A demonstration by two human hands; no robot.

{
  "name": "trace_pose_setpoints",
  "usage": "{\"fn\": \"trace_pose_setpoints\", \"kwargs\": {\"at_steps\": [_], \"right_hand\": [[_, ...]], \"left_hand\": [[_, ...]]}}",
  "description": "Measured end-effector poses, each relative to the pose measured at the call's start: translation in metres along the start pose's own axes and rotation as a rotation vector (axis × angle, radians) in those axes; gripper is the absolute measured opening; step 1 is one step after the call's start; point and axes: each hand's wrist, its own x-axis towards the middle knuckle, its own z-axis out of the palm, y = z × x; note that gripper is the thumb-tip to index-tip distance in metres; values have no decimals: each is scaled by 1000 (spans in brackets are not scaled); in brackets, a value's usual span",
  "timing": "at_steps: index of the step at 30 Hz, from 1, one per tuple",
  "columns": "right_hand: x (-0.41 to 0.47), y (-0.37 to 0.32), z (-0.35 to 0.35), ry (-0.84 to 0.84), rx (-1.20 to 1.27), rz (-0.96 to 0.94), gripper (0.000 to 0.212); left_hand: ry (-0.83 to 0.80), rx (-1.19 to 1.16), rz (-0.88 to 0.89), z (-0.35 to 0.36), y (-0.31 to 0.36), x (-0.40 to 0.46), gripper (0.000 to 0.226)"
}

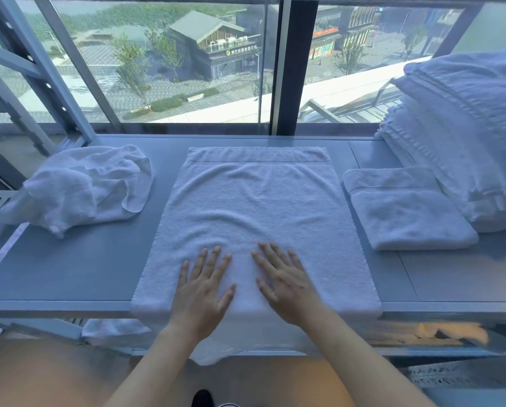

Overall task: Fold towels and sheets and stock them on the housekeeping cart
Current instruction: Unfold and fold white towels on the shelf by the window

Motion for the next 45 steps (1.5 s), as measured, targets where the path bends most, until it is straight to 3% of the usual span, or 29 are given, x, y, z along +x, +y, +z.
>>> {"fn": "trace_pose_setpoints", "kwargs": {"at_steps": [7,10,15,18,25,30,36,40,45], "right_hand": [[-64,96,-20,-10,-37,89,59],[-86,110,-30,-6,-9,59,62],[-92,108,-39,-45,-12,-28,95],[-92,109,-39,-92,-147,-40,101],[-95,115,-31,-99,-268,-113,90],[-105,107,-32,-81,-270,-137,75],[-134,86,-39,125,-216,-149,56],[-154,57,-50,296,-275,-175,26],[-188,5,-66,277,-251,-65,34]], "left_hand": [[90,-97,-10,-6,-36,-20,64],[148,-106,81,-8,-60,-36,60],[134,-125,263,-13,-73,-44,63],[95,-36,304,-18,-80,-46,68],[166,57,275,-10,-85,-54,64],[295,-12,285,-10,-73,-64,44],[393,-19,274,-35,-68,-79,27],[436,-34,281,-59,-66,-110,30],[431,-130,310,-79,-82,-170,21]]}}
